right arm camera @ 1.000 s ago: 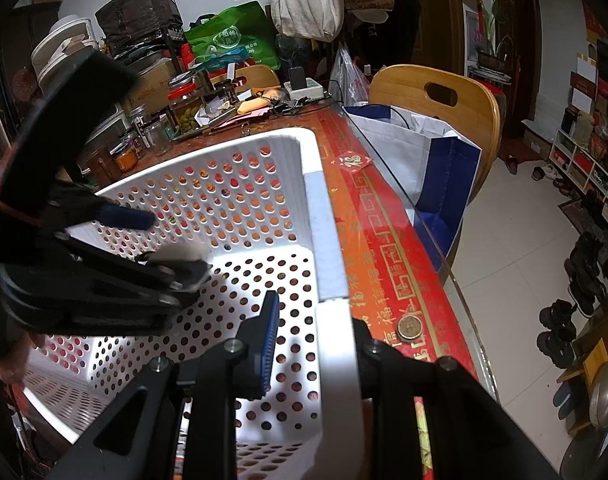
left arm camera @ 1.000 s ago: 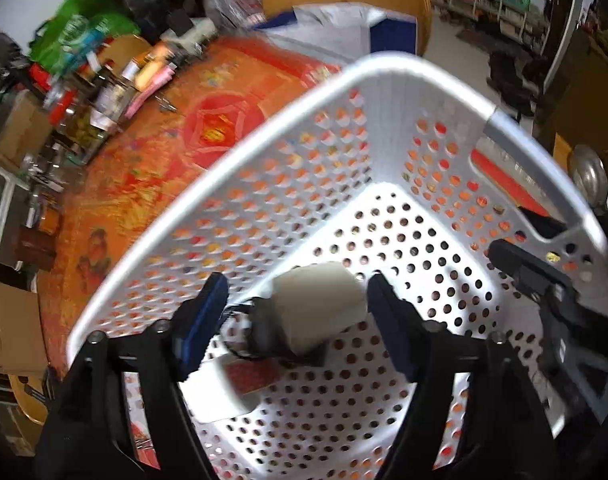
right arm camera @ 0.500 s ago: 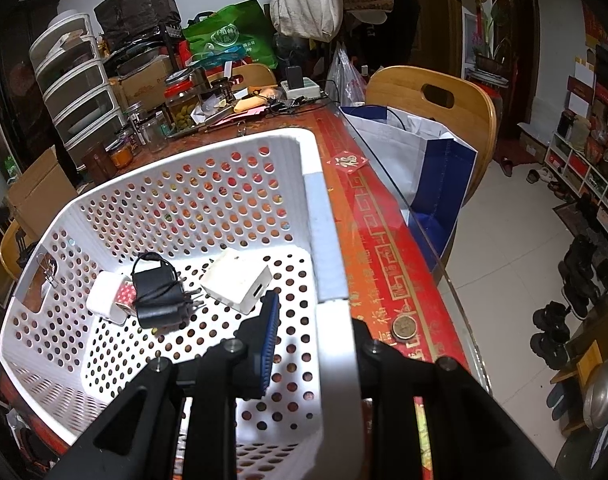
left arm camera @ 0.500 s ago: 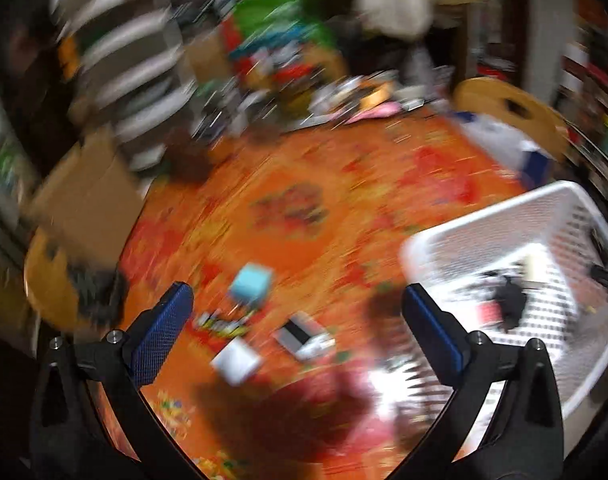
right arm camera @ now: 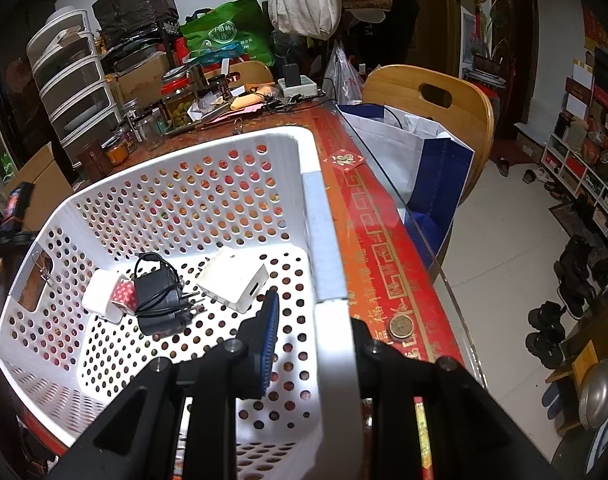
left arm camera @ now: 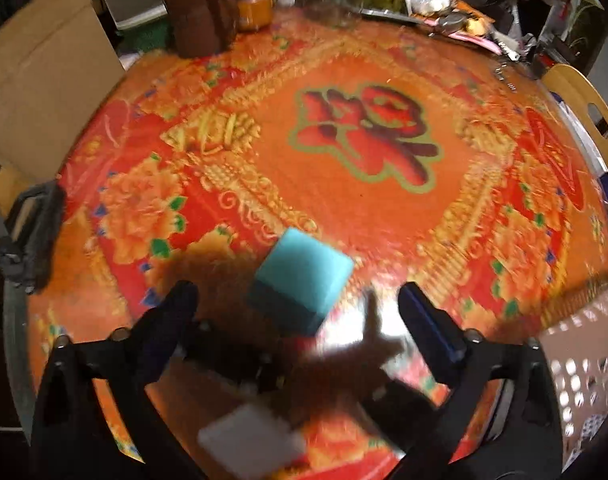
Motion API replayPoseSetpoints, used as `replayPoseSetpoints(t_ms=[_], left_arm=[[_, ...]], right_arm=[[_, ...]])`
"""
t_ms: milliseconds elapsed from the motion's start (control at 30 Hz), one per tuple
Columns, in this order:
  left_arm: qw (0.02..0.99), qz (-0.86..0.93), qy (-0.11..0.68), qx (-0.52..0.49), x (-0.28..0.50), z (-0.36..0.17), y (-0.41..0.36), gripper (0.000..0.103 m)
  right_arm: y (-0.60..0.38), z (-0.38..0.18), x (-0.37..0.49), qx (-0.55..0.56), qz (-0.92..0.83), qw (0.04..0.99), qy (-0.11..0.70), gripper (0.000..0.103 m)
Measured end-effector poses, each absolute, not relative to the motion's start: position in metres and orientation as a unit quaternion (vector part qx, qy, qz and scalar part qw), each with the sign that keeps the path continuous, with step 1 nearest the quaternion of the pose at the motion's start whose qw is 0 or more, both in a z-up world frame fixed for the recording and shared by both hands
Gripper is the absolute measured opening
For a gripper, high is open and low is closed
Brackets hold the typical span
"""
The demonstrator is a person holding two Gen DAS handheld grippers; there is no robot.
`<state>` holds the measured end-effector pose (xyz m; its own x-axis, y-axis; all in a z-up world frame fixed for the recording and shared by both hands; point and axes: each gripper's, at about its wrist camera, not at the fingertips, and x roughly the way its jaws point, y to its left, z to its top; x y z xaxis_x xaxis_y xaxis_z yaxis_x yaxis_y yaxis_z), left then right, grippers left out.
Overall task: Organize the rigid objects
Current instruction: 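Move the left tool back to the table toward the teal cube, then grasp the teal cube charger with the left tool and lift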
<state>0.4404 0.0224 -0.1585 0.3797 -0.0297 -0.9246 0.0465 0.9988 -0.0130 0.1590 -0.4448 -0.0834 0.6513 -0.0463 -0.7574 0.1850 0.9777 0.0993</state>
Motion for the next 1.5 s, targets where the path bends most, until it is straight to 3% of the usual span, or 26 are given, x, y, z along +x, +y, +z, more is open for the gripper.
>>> replayPoseSetpoints(t_ms=[33,133,167,200,400,533,900,1200,1500], left_arm=[[0.828,-0.021,0.56,0.006,0.446,-0.164,0.023,0.084],[0.828,-0.016,0.56,-0.016,0.455,-0.17,0.027,0.073],[0.829,-0.016,0.558,-0.018,0.456,-0.169,0.027,0.058],[0.832,-0.017,0.554,-0.016,0.455,-0.167,0.024,0.053],[0.855,0.02,0.518,0.023,0.433,-0.151,0.013,0.053],[0.888,0.063,0.452,0.059,0.407,-0.116,0.001,0.053],[0.927,0.009,0.365,0.087,0.315,-0.021,-0.053,0.053],[0.93,-0.085,0.345,0.092,0.254,0.023,-0.103,0.053],[0.926,-0.126,0.339,0.107,0.233,0.032,-0.139,0.053]], right_arm=[[-0.445,-0.083,0.159,0.084,-0.064,0.905,0.413,0.024],[-0.445,-0.084,0.159,0.084,-0.064,0.904,0.413,0.024],[-0.445,-0.084,0.159,0.084,-0.064,0.905,0.413,0.024],[-0.445,-0.084,0.159,0.084,-0.063,0.905,0.413,0.024],[-0.446,-0.084,0.159,0.086,-0.06,0.906,0.41,0.024],[-0.445,-0.085,0.158,0.084,-0.058,0.907,0.409,0.024],[-0.445,-0.085,0.158,0.084,-0.057,0.907,0.408,0.024],[-0.444,-0.086,0.157,0.083,-0.055,0.907,0.409,0.024],[-0.445,-0.086,0.157,0.084,-0.054,0.907,0.409,0.024]])
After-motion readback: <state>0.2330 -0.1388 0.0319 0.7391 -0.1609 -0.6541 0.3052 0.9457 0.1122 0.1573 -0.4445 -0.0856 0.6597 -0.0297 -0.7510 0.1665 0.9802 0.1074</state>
